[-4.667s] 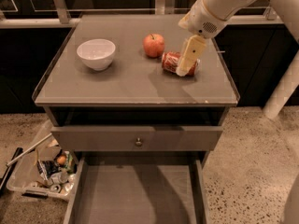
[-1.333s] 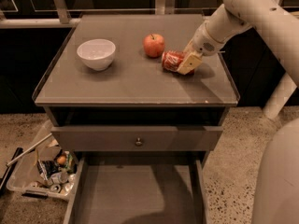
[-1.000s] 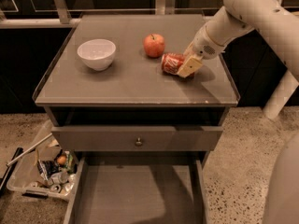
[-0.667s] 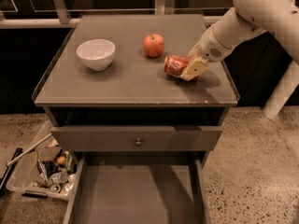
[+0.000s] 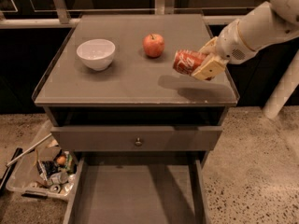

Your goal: Place coke can into middle drawer

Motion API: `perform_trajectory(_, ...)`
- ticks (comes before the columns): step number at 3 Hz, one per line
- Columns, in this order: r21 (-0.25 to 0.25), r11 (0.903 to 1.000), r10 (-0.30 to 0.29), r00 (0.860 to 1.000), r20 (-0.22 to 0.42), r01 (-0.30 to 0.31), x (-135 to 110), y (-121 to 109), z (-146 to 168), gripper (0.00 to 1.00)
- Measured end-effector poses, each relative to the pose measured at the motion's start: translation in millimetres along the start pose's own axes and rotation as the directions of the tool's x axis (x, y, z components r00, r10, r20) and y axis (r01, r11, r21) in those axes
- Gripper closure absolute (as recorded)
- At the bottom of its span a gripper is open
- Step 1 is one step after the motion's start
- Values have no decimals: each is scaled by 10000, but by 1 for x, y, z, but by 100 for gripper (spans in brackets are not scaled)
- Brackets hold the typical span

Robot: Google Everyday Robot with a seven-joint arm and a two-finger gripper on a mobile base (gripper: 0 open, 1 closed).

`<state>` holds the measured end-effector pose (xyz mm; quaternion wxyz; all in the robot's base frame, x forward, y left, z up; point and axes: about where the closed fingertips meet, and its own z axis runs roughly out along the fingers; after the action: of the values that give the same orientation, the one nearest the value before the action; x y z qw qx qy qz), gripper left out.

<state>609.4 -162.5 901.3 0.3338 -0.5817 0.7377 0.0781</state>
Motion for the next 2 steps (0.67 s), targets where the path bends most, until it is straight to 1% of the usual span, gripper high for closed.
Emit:
perform_trajectory(1,431,9991,-70,9997,253,59,13,22,-28,100)
perform_trajectory(2,687,9976,10,9989,468,-42,29,50,-47,100)
